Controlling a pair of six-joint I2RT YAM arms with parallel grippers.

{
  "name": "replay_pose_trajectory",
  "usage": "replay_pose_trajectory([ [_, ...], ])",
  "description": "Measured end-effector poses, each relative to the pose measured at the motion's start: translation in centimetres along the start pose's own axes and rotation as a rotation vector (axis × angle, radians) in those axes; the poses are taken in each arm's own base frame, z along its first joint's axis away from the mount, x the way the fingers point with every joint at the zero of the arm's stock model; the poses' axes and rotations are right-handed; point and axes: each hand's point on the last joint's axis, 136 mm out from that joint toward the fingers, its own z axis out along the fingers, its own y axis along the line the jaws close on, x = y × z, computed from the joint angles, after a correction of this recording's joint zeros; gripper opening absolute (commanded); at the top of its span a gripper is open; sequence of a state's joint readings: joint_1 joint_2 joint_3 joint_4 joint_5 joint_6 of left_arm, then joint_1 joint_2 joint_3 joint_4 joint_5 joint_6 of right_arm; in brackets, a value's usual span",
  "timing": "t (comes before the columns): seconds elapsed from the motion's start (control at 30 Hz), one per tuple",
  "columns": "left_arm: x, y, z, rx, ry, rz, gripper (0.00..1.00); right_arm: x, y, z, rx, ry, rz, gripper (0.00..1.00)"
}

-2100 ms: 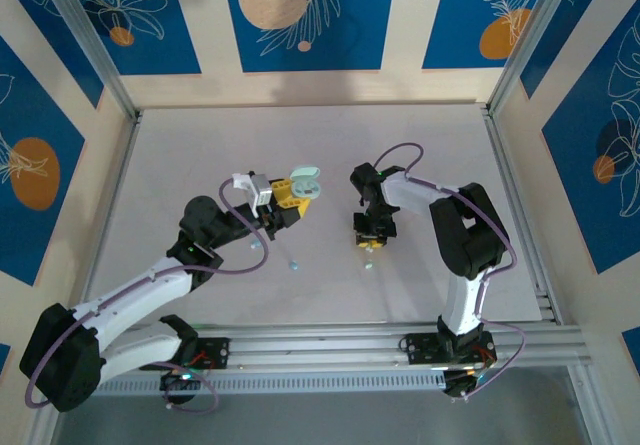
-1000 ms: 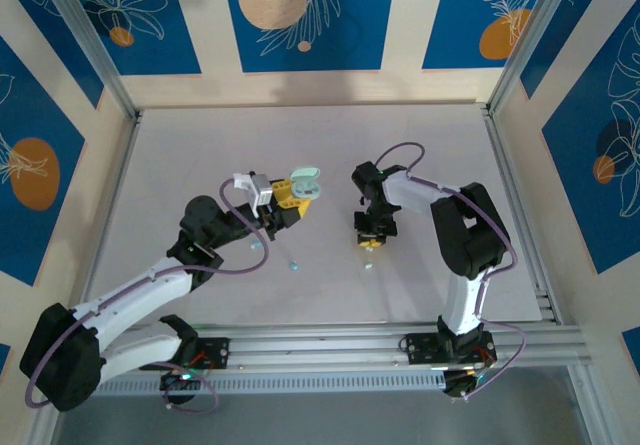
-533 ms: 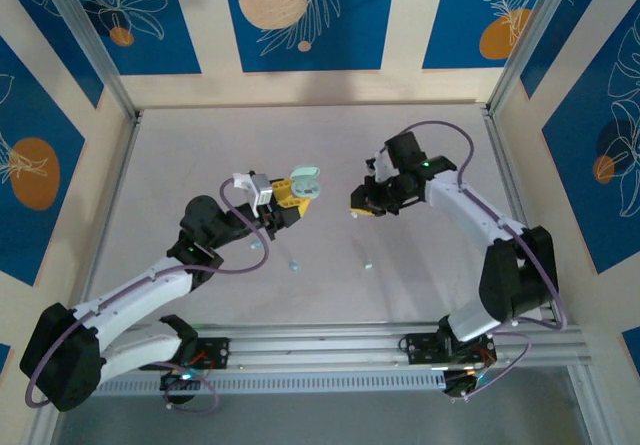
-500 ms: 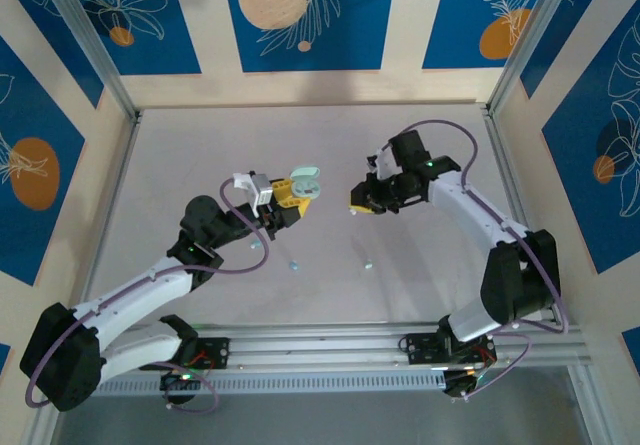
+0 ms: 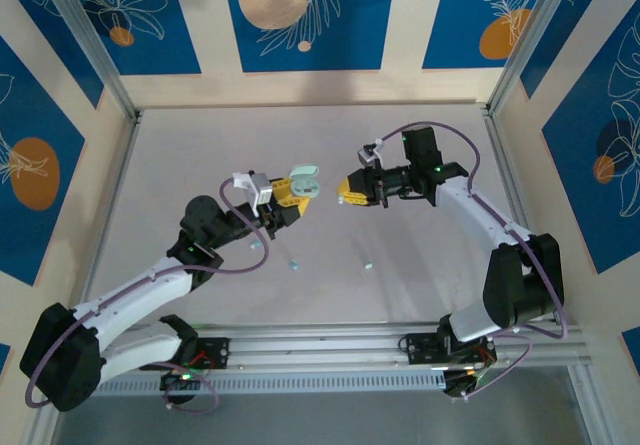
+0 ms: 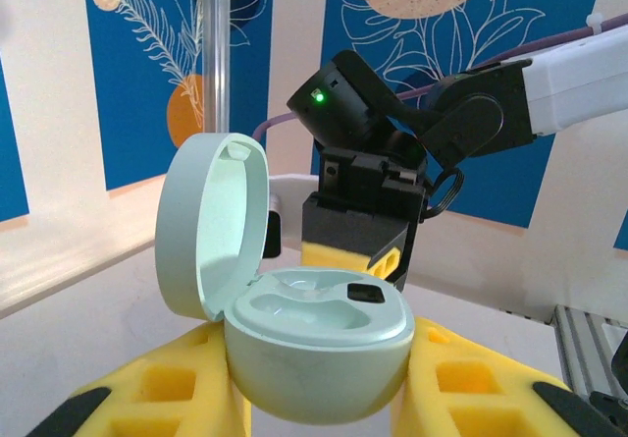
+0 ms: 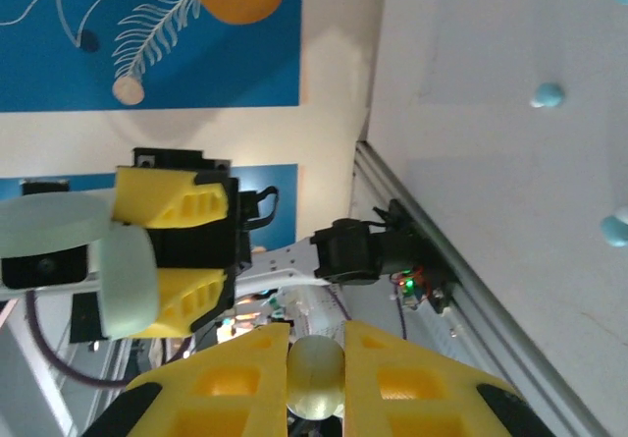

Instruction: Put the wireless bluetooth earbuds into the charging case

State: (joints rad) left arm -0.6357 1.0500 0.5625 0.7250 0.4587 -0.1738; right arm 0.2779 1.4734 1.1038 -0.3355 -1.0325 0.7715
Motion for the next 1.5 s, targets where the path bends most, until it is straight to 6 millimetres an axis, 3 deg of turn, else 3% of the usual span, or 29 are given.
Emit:
replay_pose_trajectory([
  [0.53,0.3,0.1,0.0,-0.002,0.01,-0.004,0.27,0.3,1.8,-0.6,-0.043,0.004,0.013,0.19],
  [1.17,3.2,1.0,1.0,-0.011,0.08,-0.022,0.27,0.8,5.3,-1.5,-0.057,-0.056,-0.03,0.19],
  [1.5,3.1,1.1,1.4,-0.008,0.061,-0.004,0.27,0.8,6.5,0.6,0.018,-0.133,-0.102,0.19],
])
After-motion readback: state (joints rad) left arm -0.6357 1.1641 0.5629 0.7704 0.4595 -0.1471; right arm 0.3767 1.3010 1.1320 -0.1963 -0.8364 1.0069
